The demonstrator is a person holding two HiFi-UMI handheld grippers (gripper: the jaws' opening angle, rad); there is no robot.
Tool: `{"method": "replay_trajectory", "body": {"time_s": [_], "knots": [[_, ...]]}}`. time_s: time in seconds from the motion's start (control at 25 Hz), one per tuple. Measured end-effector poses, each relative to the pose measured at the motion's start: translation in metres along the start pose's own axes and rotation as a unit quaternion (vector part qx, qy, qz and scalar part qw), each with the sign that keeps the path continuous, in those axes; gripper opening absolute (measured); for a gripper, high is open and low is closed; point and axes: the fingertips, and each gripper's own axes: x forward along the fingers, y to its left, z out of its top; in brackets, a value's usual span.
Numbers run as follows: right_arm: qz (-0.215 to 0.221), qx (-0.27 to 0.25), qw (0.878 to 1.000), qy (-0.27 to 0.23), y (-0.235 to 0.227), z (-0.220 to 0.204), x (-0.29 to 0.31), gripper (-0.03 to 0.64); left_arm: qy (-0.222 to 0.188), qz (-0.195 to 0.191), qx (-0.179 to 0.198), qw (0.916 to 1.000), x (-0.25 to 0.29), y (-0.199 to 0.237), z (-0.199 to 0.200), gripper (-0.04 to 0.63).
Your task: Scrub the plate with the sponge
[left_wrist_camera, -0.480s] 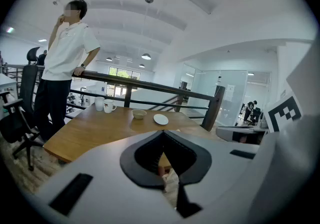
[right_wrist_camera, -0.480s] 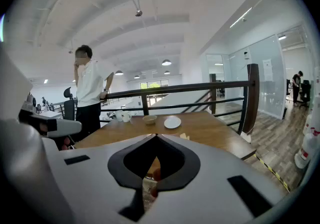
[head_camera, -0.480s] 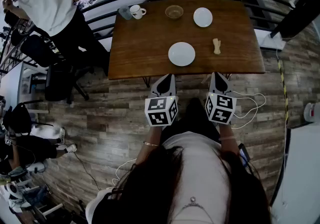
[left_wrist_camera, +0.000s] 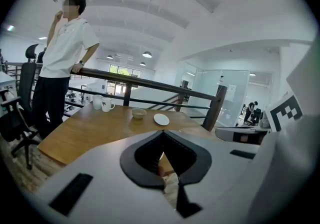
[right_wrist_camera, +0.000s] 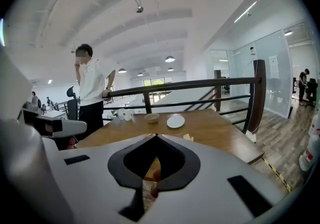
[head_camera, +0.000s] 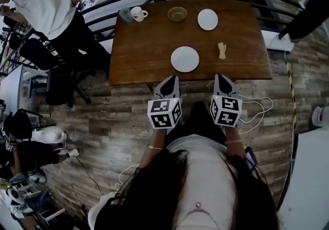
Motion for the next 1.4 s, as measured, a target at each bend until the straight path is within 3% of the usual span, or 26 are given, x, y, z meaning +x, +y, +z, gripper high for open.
{"method": "replay_trajectory", "body": {"time_s": [1.4], "knots": [[-0.008,0.038,0.995,0.090,-0.073,-0.005,0.115,0.038,0.041,0.024,-0.023,0.9986,0.102,0.023,0.011,0.010]]}}
